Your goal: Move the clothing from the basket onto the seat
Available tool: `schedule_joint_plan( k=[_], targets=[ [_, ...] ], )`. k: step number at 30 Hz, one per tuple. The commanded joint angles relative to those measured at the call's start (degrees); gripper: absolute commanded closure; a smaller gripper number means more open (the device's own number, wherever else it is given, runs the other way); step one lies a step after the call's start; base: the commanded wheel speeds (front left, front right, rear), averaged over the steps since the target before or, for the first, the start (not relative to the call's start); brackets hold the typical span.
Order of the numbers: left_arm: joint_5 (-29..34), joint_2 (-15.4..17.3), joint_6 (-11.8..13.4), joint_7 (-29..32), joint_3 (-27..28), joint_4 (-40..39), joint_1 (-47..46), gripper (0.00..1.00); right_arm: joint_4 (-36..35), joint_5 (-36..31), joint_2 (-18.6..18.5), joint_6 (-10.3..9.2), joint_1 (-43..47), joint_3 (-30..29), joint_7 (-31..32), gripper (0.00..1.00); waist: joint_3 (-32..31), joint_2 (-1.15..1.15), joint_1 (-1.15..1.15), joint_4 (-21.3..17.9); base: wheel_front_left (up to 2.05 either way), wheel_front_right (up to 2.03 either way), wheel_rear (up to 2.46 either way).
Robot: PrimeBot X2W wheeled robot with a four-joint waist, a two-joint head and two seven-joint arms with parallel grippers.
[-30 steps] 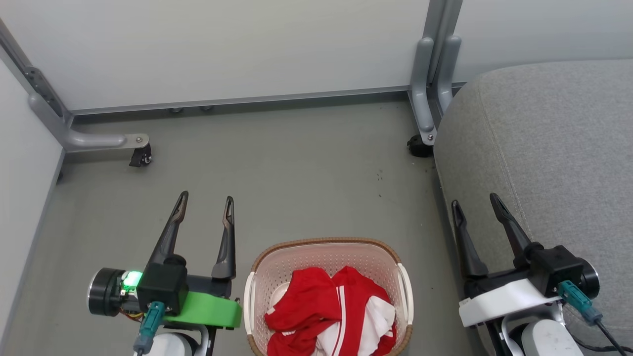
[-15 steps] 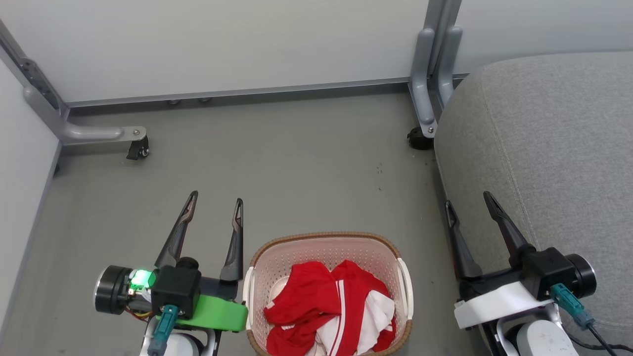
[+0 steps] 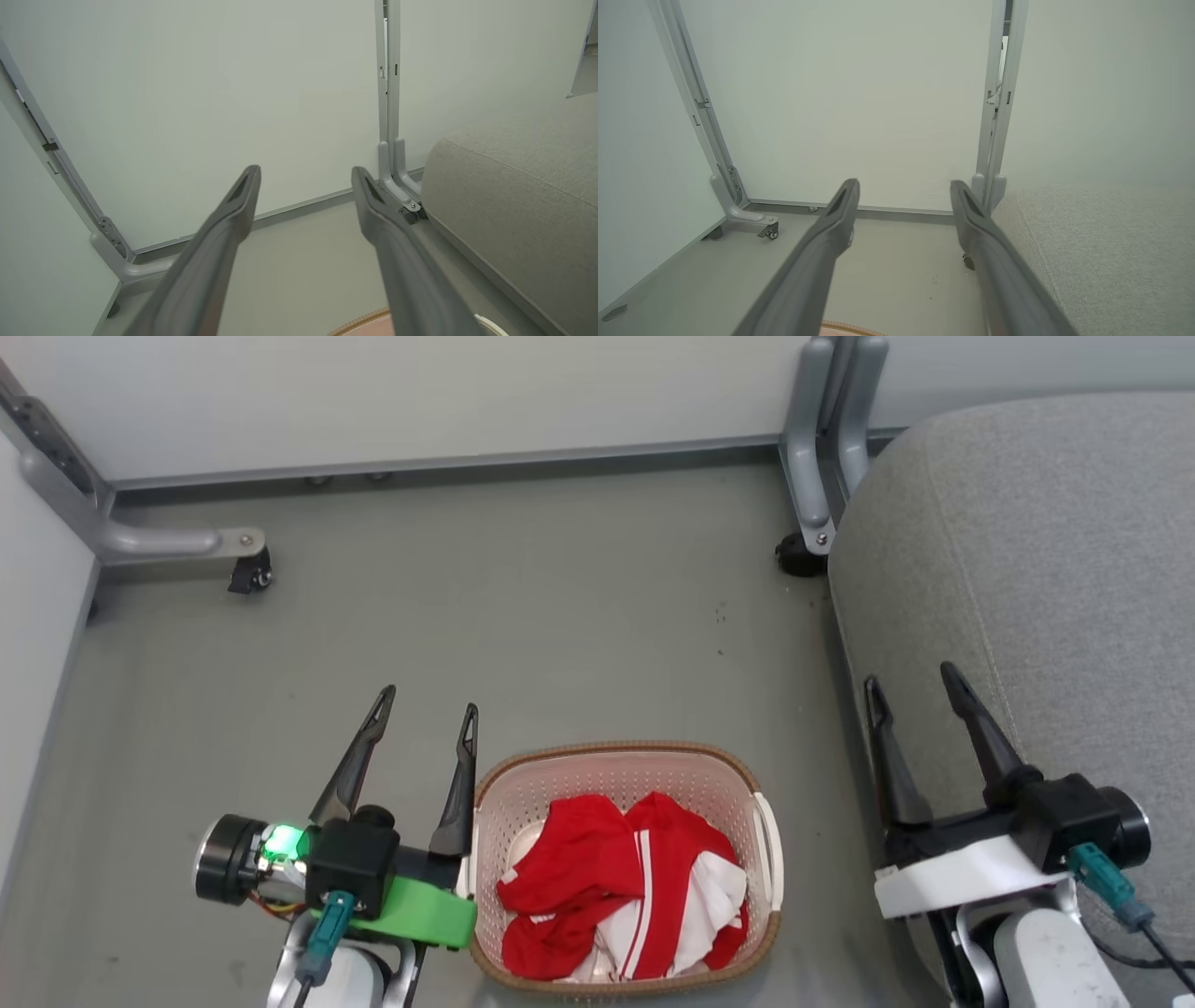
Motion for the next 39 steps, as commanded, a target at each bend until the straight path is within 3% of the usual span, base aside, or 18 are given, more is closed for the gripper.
schedule_joint_plan(
  k=[1,9,20,26,31,39],
  targets=[
    [0.6,0.8,-0.4,0.0,-0.3,0.7,-2.4,0.0,-0.4,0.6,-0.2,0.0,-1.8,-0.8,-0.2,0.0,4.4,0.0,0.0,0.0,0.0,0.0,0.0],
    [2.6,2.4,-3.2,0.0,-4.5,6.4,-10.8,0.0,-2.8,-0.1,-0.2,0.0,-7.5,-5.2,-0.2,0.0,16.9,0.0,0.0,-0.8,0.0,0.0,0.0],
    [8.4,6.4,-6.8,0.0,-18.8,24.4,-28.7,0.0,-6.2,0.4,-0.2,0.0,-15.9,-6.9,-0.2,0.0,34.1,0.0,0.0,-4.6,0.0,0.0,0.0],
    [12.4,9.2,-7.2,0.0,-27.5,32.4,-37.0,0.0,-7.8,0.9,-0.1,0.0,-18.9,-3.9,-0.2,0.0,40.2,0.0,0.0,-8.6,0.0,0.0,0.0],
    [15.3,10.8,-6.6,0.0,-31.5,38.5,-42.1,0.0,-9.3,2.2,-0.1,-0.01,-21.1,-2.8,-0.2,0.0,44.4,0.0,0.0,-11.5,0.0,0.0,0.0],
    [18.7,9.2,-7.1,0.2,-38.1,52.2,-47.7,0.0,-9.6,7.1,-0.1,0.0,-23.3,-3.4,-0.2,0.0,47.4,0.0,0.0,-14.5,0.0,0.0,0.0]
  ],
)
